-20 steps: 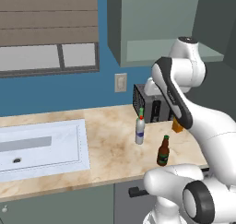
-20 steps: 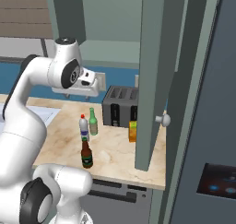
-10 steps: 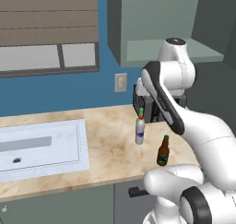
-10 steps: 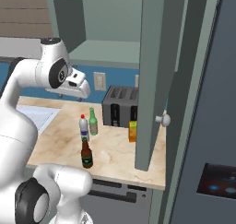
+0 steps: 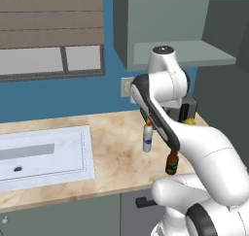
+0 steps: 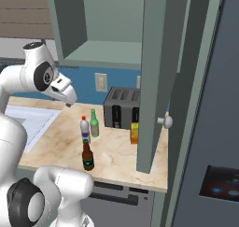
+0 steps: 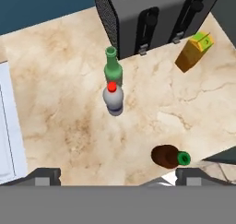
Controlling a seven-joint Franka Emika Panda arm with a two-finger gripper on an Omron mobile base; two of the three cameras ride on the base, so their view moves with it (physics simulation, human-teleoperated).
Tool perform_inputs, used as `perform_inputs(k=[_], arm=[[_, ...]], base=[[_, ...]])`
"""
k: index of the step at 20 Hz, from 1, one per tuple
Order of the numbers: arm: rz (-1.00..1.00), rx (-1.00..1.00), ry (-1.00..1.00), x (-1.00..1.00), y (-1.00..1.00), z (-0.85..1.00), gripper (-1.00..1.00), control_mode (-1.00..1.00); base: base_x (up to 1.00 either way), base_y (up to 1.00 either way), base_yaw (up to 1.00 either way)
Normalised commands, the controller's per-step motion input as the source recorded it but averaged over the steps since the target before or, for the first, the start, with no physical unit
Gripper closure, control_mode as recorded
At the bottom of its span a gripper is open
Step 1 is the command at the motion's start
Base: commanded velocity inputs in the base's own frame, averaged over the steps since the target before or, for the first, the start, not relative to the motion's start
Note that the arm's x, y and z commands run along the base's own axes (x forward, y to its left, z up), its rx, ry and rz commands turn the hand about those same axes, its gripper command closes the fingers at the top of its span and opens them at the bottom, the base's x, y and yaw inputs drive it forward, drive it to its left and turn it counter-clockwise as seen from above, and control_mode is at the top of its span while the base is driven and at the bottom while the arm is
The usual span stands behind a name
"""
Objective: Sort all alcoholic drinks to one cabinet, and non-alcoholic drinks to the other.
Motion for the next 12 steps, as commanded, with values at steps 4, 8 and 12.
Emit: perform_inputs(k=[4, 8, 12], arm=[[-0.25, -0.04, 0.00, 0.00, 0.21, -0.30, -1.00, -1.00], [-0.29, -0.09, 0.00, 0.00, 0.12, -0.38, -1.00, -1.00], [-0.35, -0.12, 0.00, 0.00, 0.06, -0.36, -1.00, -1.00]], base=[[0.00, 0.00, 0.00], [0.00, 0.00, 0.00], [0.00, 0.00, 0.00]])
